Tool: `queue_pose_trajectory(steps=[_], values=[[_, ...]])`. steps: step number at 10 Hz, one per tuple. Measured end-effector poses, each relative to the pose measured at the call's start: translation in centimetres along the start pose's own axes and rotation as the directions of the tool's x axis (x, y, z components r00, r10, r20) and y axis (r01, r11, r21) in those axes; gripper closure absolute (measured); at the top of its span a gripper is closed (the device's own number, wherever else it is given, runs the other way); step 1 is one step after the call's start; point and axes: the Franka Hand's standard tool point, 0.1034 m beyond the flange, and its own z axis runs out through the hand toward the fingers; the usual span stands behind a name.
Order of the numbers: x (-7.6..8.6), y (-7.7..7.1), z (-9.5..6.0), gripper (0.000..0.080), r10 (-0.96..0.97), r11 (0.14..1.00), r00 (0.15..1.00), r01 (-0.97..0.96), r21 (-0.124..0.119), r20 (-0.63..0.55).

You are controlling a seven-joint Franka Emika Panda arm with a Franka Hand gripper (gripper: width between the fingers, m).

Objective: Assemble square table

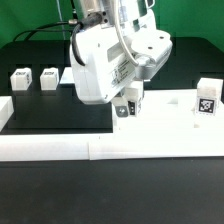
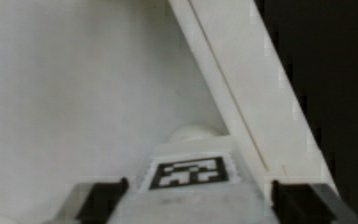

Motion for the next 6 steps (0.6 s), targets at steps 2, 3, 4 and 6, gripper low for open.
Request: queue_pose_trajectory(steps=[2, 3, 4, 6], values=[[-0.2, 0.0, -0.1, 0.0188, -0.010, 1.000, 1.000, 0.010, 0.002, 0.002], [-0.8, 0.4, -1.2, 0.0161, -0.043, 0.999, 0.999, 0.042, 0.008, 0.012], [-1.0, 1.0, -2.3, 0.0161, -0.058, 0.998, 0.998, 0.057, 0.012, 0.022], [-1.6, 1.6, -4.2, 0.0152, -0.085, 0.996, 0.996, 0.084, 0.022, 0.041]])
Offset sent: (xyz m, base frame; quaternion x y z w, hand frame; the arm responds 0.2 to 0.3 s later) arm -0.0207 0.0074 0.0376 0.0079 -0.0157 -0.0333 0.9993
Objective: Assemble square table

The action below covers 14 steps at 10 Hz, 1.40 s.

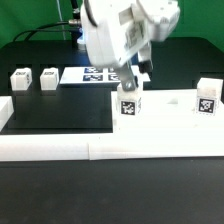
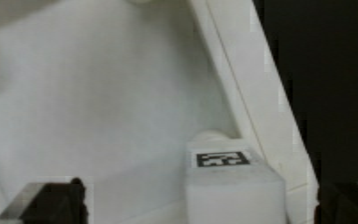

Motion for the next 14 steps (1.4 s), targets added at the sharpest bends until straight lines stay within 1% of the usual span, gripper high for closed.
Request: queue_pose_trajectory(steps=[2, 7, 8, 9, 10, 12, 13, 14], values=[[0.2, 0.1, 0.5, 0.0151, 0.001, 1.000, 1.000, -0.001, -0.004, -0.006], [0.3, 0.1, 0.5, 0.0151, -0.003, 1.000, 1.000, 0.003, -0.005, -0.006], [0.3, 0.0, 0.5, 0.0151, -0.088, 0.996, 0.996, 0.088, 0.010, -0.009], [0.5, 0.1, 0.5, 0.0151, -0.190, 0.981, 0.982, 0.191, 0.036, -0.020], [0.3, 0.5, 0.3, 0.0151, -0.313, 0.949, 0.949, 0.314, 0.031, -0.024], [-1.1, 1.2, -0.9, 0.0151, -0.536, 0.844, 0.844, 0.536, 0.002, -0.006], [-1.3, 1.1, -1.2, 0.0151, -0.631, 0.776, 0.776, 0.631, -0.003, -0.010], [-1.1, 1.2, -1.1, 0.0151, -0.671, 0.742, 0.742, 0.671, -0.005, -0.011]])
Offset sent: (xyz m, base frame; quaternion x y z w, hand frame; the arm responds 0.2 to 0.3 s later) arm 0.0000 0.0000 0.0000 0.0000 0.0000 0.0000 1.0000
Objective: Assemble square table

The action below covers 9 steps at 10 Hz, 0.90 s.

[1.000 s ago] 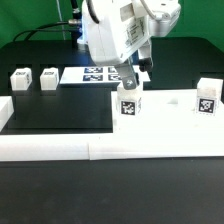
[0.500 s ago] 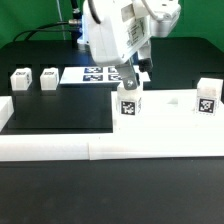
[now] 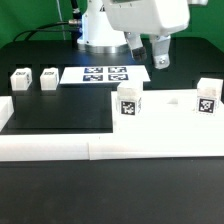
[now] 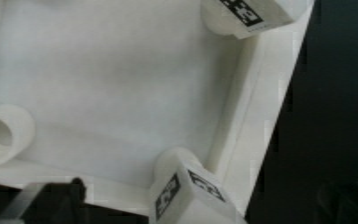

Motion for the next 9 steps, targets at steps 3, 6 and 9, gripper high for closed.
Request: queue_pose_trajectory(steps=[3, 6, 9], values=[[0.0, 0.2, 0.1, 0.0151, -0.184, 0.983, 0.983, 0.184, -0.004, 0.000], [0.1, 1.9, 0.8, 0.0151, -0.690, 0.723, 0.724, 0.690, -0.028, -0.002], [1.6, 3.0, 1.0, 0.0151, -0.921, 0.387, 0.388, 0.921, -0.047, 0.025]])
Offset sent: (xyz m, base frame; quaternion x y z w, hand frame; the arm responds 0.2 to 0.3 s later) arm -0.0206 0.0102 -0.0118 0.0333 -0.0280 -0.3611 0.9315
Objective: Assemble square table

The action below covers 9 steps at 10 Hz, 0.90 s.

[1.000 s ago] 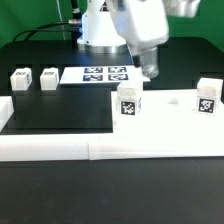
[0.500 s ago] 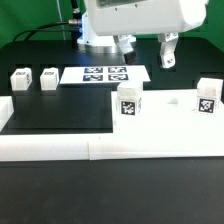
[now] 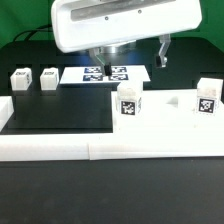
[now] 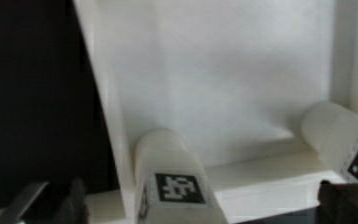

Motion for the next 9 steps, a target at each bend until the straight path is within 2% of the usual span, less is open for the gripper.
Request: queue_pose_trajectory(steps=[3, 4, 5, 7, 9], values=[[-0.2, 0.2, 0.3, 0.0151, -0.025, 1.000, 1.000, 0.025, -0.007, 0.007], [-0.7, 0.7, 1.5, 0.0151, -0.017, 0.999, 0.999, 0.018, -0.036, 0.031], [-1.5, 1.2, 3.4, 0.0151, 0.008, 0.997, 0.998, -0.002, -0.083, 0.064], [-2.3, 3.1, 6.0, 0.0151, 0.033, 0.994, 0.996, -0.025, -0.105, 0.081], [-2.6, 2.7, 8.0, 0.0151, 0.025, 0.992, 0.998, -0.018, -0.122, 0.060]])
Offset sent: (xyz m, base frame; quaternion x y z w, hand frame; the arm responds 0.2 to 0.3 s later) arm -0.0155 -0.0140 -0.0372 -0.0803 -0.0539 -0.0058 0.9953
